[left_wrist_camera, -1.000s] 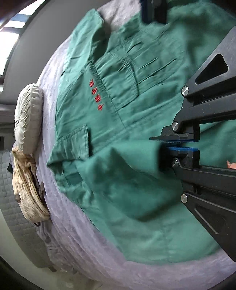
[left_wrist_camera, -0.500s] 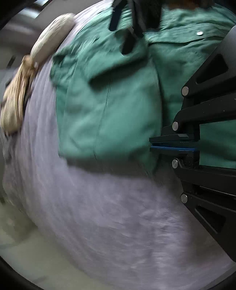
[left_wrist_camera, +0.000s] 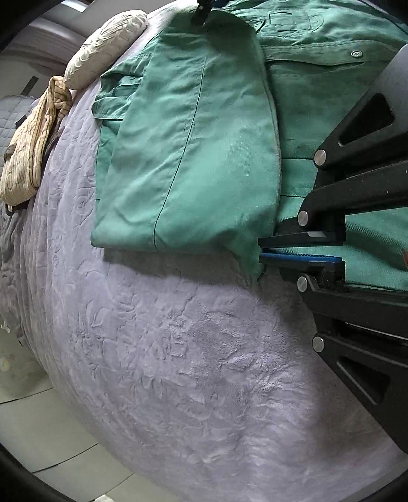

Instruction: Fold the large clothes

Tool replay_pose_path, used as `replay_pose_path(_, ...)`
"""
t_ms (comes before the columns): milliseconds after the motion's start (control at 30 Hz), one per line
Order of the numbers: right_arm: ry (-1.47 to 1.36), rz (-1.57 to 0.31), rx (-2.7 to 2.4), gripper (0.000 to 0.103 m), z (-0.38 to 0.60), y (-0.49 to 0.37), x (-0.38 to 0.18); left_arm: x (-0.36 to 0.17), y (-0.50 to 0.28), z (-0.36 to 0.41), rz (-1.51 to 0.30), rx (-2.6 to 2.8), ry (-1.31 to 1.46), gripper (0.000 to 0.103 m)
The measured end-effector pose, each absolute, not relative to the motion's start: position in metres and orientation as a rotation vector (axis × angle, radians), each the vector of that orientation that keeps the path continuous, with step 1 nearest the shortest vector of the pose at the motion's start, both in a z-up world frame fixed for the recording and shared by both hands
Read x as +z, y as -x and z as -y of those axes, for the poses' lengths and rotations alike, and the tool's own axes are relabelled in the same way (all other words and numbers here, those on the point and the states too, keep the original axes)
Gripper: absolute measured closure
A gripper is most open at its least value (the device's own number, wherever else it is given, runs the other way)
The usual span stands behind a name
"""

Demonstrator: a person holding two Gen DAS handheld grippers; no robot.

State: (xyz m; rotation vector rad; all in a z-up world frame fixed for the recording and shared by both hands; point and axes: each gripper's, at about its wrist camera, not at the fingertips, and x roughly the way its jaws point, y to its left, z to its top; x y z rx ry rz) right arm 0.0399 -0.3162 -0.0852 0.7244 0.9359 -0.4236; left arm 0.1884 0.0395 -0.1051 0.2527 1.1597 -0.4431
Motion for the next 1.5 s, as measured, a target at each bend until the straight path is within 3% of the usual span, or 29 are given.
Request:
replay_pose_path(33, -0.85, -0.922, -0.472, 0.05, 0.337, -0.023, -0.095, -0.104, -0.189, -0.04, -1.159, -0.443, -0.254, 0.095)
replay_pose_path(67, -0.958, -0.902, -0.506, 0.041, 0.352, -0.007, -0.103, -0.103, -0.189, -0.041, -1.161, -0.443, -0.255, 0.045)
replay_pose_path(100, -1.052, -0.863, -0.524, 0.04, 0.362, 0.009, -0.109, -0.103, -0.189, -0.041, -1.166, -0.439, -0.254, 0.005)
replay_pose_path(167, -1.158, -0.805, -0.518, 0.04, 0.366, 0.035, -0.111, -0.104, -0.192, -0.042, -1.161, -0.411, -0.253, 0.0)
replay_pose_path(300, -1.186, -0.783, -0.441, 0.04, 0.346, 0.049, -0.102, -0.109, -0.198, -0.042, -1.144, -0.411, -0.264, 0.0)
replay_pose_path(500, -1.179, -0.78, -0.239, 0.029, 0.286, 0.028, -0.086, -0.103, -0.236, -0.051, -1.126, -0.407, -0.251, 0.0)
replay_pose_path(533, -1.199, -0.795, -0.183, 0.021, 0.27, 0.018, -0.09, -0.102, -0.248, -0.053, -1.139, -0.429, -0.234, 0.0)
replay_pose_path(567, -1.225, -0.81, -0.125, 0.02, 0.254, 0.006, -0.095, -0.102, -0.261, -0.053, -1.153, -0.454, -0.213, 0.0)
replay_pose_path(733, -1.336, -0.903, 0.103, 0.02, 0.172, -0.065, -0.136, -0.126, -0.336, -0.023, -1.216, -0.576, -0.164, 0.0)
replay_pose_path(933, -1.4, -0.896, 0.131, 0.02, 0.111, -0.131, -0.171, -0.167, -0.367, 0.034, -1.313, -0.666, -0.215, 0.001)
replay_pose_path(1000, -1.411, -0.871, 0.098, 0.02, 0.103, -0.138, -0.176, -0.174, -0.367, 0.047, -1.303, -0.688, -0.231, 0.018)
replay_pose_path(1033, -1.419, -0.858, 0.096, 0.024, 0.099, -0.143, -0.177, -0.175, -0.366, 0.05, -1.304, -0.698, -0.236, 0.052)
replay_pose_path(1067, -1.427, -0.854, 0.112, 0.04, 0.095, -0.147, -0.178, -0.174, -0.367, 0.054, -1.314, -0.723, -0.232, 0.093)
replay_pose_path(1100, -1.434, -0.863, 0.13, 0.058, 0.09, -0.152, -0.18, -0.172, -0.369, 0.056, -1.326, -0.742, -0.22, 0.097)
replay_pose_path(1133, -1.454, -0.883, 0.169, 0.102, 0.086, -0.161, -0.182, -0.167, -0.374, 0.057, -1.318, -0.755, -0.213, 0.097)
replay_pose_path(1267, -1.392, -0.875, 0.224, 0.1, 0.073, -0.181, -0.169, -0.162, -0.388, 0.056, -1.278, -0.765, -0.238, 0.097)
replay_pose_path(1500, -1.403, -1.034, 0.205, 0.101, 0.048, -0.188, -0.213, -0.176, -0.389, 0.057, -1.259, -0.722, -0.236, 0.096)
